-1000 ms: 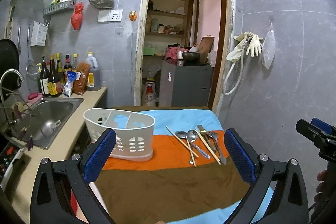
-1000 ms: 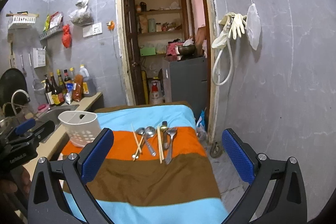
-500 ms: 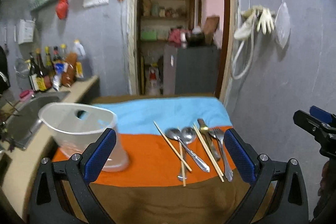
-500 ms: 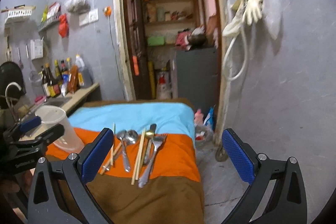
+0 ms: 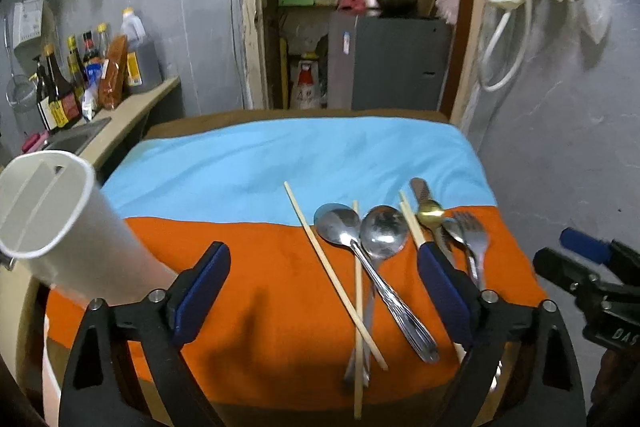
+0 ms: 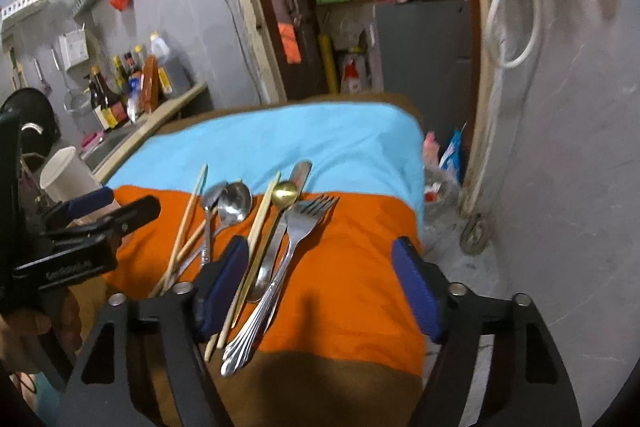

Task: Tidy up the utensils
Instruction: 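Grasp the silver fork with the right tool while the left tool grasps a wooden chopstick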

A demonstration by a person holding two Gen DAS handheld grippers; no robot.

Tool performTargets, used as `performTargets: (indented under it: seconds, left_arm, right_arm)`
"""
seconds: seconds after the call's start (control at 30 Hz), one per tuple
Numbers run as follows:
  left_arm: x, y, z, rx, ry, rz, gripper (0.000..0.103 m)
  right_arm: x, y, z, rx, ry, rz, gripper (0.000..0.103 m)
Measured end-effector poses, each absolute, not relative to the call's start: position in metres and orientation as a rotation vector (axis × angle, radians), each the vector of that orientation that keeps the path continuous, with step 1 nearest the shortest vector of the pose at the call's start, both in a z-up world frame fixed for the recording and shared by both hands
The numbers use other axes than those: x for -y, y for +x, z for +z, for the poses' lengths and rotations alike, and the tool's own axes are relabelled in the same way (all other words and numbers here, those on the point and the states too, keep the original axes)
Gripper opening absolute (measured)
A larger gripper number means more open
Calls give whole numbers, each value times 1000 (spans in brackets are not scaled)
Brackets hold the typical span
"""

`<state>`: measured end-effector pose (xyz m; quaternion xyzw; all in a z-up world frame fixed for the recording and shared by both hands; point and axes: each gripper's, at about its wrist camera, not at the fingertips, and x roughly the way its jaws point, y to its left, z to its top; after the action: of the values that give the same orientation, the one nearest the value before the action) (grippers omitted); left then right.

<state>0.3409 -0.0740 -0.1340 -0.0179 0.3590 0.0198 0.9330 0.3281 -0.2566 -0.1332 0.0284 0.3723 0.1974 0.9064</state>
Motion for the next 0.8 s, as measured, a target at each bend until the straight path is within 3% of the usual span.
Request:
performTargets:
  seconds: [0.07,0.2,0.5,0.63,0.8]
  left_arm:
    - [71,349,-141,-755,-50,47,87]
    - [66,363,-152,-799,-69,49,82]
    - [48,379,-169,-908,-134,34,41]
    - [43,383,-174,-948,-164,2,25]
    - [38,390,-177,-986,-188,-60,17]
  right_arm:
    - [255,337,-141,-786,75,421,53]
    - [254,354,-153,-823,121,457,51]
    - [243,377,-168,-890,141,484,44]
    - [240,377,-172,-918,138,491,35]
    - [243,376,-175,-928,144,502,20]
